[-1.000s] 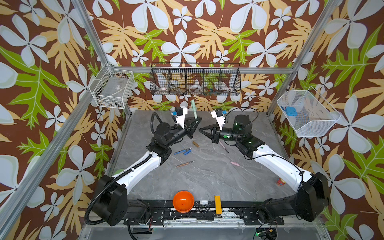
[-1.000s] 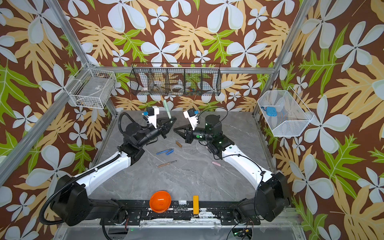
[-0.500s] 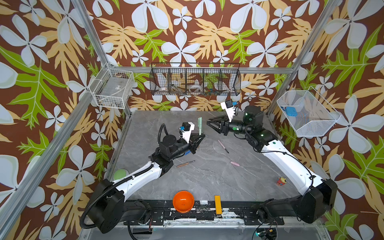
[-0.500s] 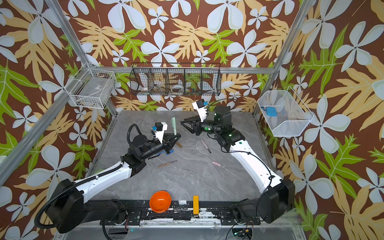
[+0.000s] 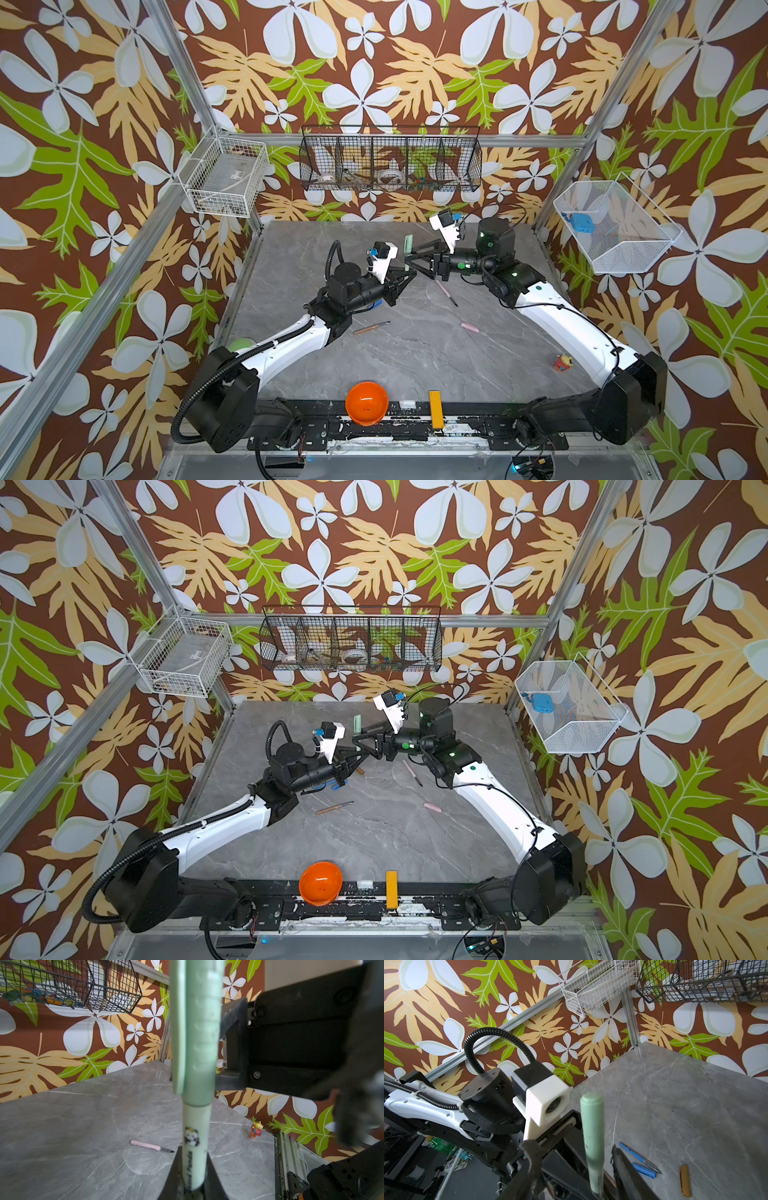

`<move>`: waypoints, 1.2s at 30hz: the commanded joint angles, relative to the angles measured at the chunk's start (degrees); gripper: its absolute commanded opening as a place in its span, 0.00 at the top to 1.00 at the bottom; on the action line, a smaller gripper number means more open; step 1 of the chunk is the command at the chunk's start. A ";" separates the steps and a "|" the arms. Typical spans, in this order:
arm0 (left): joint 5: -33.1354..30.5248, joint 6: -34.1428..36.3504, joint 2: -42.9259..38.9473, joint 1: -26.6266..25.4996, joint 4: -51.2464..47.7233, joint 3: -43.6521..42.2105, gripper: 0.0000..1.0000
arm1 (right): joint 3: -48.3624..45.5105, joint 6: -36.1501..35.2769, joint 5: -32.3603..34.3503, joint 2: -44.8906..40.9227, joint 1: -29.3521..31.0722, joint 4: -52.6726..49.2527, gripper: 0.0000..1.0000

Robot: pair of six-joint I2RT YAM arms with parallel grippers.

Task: Insert the pens into the pen caps

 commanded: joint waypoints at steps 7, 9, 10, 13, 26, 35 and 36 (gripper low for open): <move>2.58 -0.15 1.30 -0.44 -0.50 1.64 1.00 | 3.21 0.43 2.28 3.14 -0.03 0.44 1.00; 1.50 -0.55 1.61 -0.44 -0.42 1.83 0.97 | 4.95 0.36 3.89 3.96 -0.60 -2.43 1.00; 0.92 -0.65 1.66 -0.44 -0.30 1.74 0.87 | 6.02 0.12 4.79 4.36 -1.11 -4.31 1.00; -3.42 -0.81 1.49 -0.35 -2.63 1.65 0.47 | 10.33 -2.71 10.46 6.17 -4.21 -14.34 1.00; -17.56 0.98 -8.40 1.58 -16.68 -5.32 0.05 | 15.98 -7.25 41.10 21.18 -15.87 -40.40 1.00; -19.32 0.46 -11.18 1.58 -18.68 -7.73 0.01 | 5.91 -7.77 55.98 20.50 -16.32 -34.60 0.93; -19.35 0.46 -11.16 1.58 -18.85 -7.84 0.01 | 6.10 -8.63 56.79 21.37 -16.99 -34.78 0.93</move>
